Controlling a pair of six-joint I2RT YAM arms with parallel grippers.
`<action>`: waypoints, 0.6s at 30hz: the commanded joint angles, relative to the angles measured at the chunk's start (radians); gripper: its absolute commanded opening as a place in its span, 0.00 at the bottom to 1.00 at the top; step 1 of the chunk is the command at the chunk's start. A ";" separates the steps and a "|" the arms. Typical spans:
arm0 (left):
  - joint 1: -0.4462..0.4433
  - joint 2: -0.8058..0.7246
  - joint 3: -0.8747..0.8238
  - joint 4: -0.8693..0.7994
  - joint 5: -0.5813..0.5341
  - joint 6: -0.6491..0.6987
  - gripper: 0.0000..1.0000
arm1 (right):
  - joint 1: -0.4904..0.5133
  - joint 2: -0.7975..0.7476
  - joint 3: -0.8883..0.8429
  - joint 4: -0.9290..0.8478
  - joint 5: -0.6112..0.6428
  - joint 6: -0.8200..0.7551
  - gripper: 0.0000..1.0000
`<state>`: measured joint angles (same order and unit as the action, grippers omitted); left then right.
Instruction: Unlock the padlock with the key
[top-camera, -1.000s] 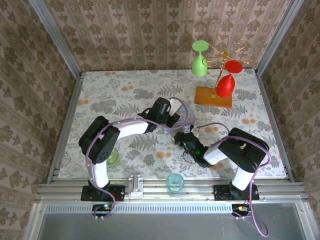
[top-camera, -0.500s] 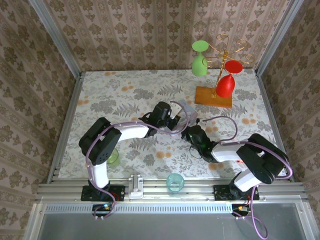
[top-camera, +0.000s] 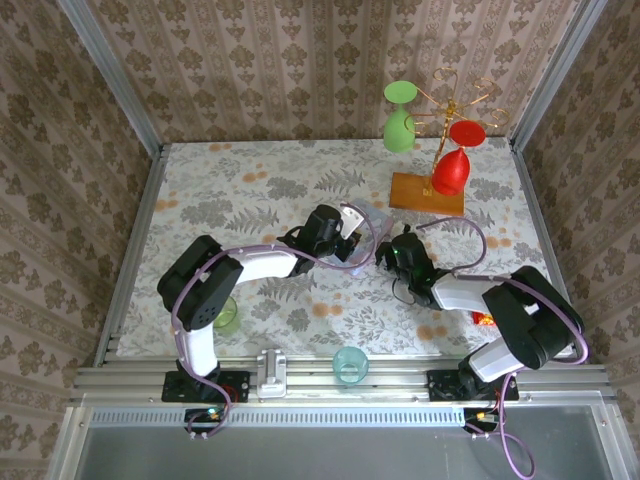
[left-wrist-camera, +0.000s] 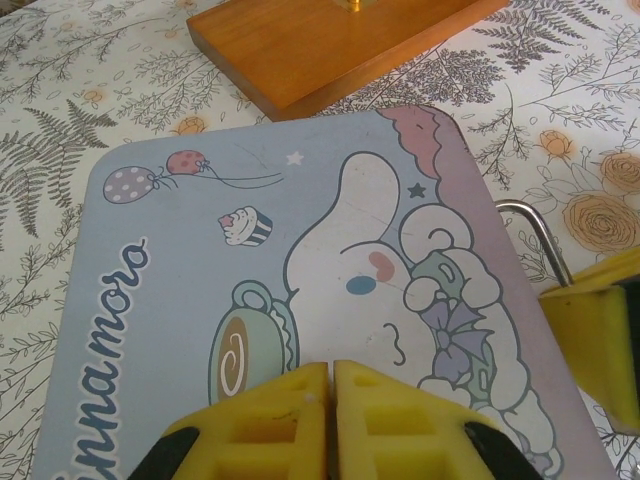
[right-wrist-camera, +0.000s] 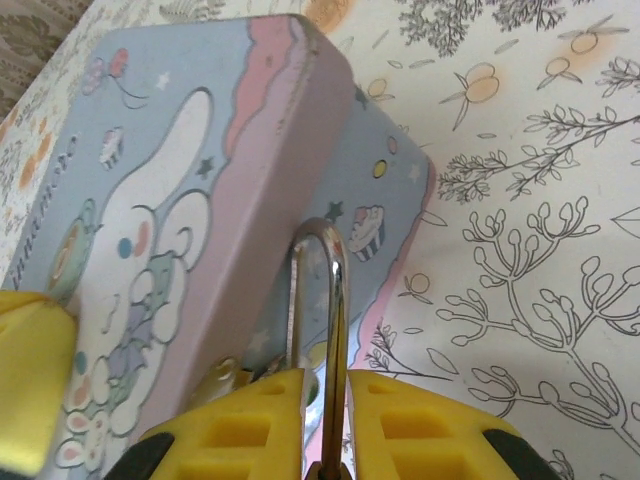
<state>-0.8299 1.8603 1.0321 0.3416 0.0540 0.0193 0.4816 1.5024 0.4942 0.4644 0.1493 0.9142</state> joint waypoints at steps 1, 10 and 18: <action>0.014 0.050 -0.075 -0.283 -0.046 0.000 0.09 | -0.070 0.003 -0.002 0.021 -0.120 -0.049 0.00; 0.023 0.040 -0.082 -0.274 -0.041 -0.015 0.09 | -0.128 -0.095 -0.013 -0.026 -0.230 -0.104 0.00; 0.026 0.045 -0.098 -0.247 -0.036 -0.027 0.08 | -0.155 -0.032 -0.043 0.187 -0.209 0.023 0.00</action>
<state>-0.8299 1.8454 1.0080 0.3538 0.0738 0.0143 0.3466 1.4548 0.4698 0.4789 -0.1062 0.8715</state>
